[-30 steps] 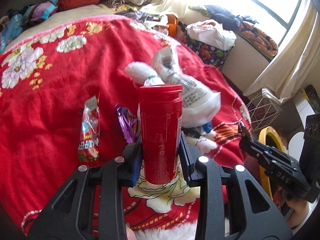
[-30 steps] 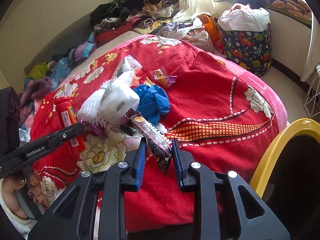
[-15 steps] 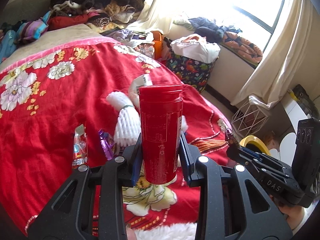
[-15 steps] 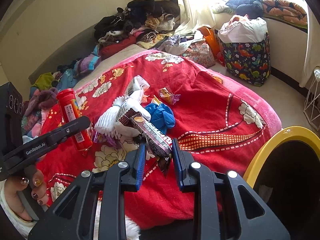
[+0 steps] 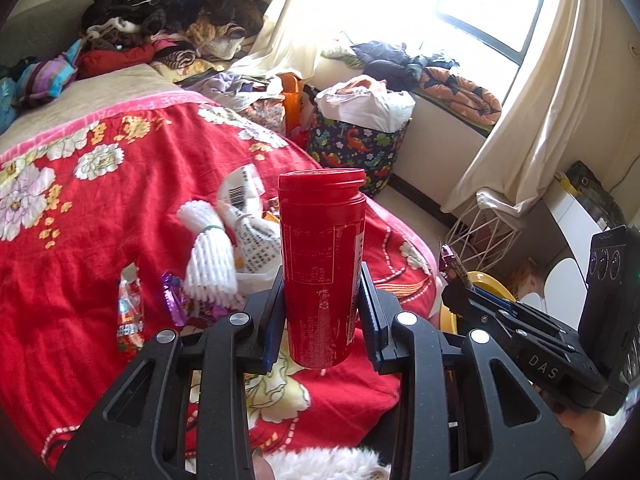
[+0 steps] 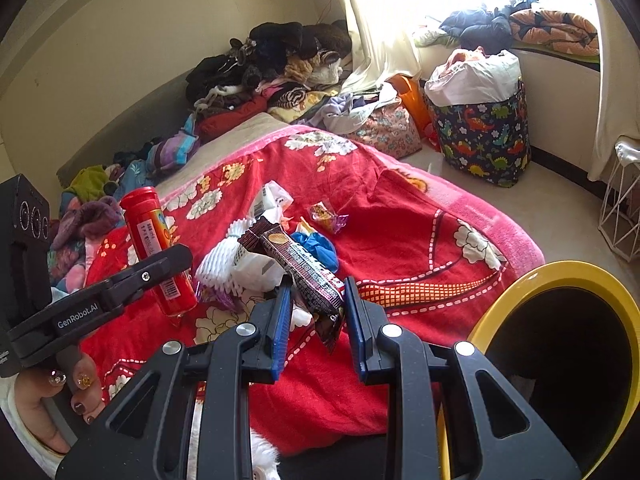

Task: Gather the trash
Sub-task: 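Carry the wrapper and red can in both tools over the yellow-rimmed bin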

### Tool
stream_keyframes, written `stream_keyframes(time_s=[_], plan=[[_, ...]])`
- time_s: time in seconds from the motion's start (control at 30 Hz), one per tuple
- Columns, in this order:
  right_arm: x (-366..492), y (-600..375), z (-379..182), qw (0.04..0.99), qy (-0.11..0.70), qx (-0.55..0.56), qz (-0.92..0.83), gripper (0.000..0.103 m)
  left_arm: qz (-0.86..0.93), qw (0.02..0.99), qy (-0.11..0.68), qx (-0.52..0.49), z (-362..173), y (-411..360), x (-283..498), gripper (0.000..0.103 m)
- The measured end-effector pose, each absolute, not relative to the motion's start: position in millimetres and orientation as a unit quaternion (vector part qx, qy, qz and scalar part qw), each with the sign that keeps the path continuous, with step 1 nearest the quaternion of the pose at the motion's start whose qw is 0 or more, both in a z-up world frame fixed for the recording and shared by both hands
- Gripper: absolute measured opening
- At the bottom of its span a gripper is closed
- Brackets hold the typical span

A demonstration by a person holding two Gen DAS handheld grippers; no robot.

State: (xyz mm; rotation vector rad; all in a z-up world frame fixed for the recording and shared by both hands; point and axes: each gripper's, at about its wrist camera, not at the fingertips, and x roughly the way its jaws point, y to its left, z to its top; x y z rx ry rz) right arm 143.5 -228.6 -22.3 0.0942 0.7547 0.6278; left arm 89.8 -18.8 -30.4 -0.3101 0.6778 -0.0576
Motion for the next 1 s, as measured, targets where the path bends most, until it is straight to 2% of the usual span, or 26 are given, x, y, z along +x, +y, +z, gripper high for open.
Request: stream_keyframes(time_s=[1.0], plan=[[123.7,-292.9,2.0,0.910,0.315,0.084,0.257,0.024,-0.090,0.944,0.299,-0.105,-3.4,-84.5,92.5,0.026]])
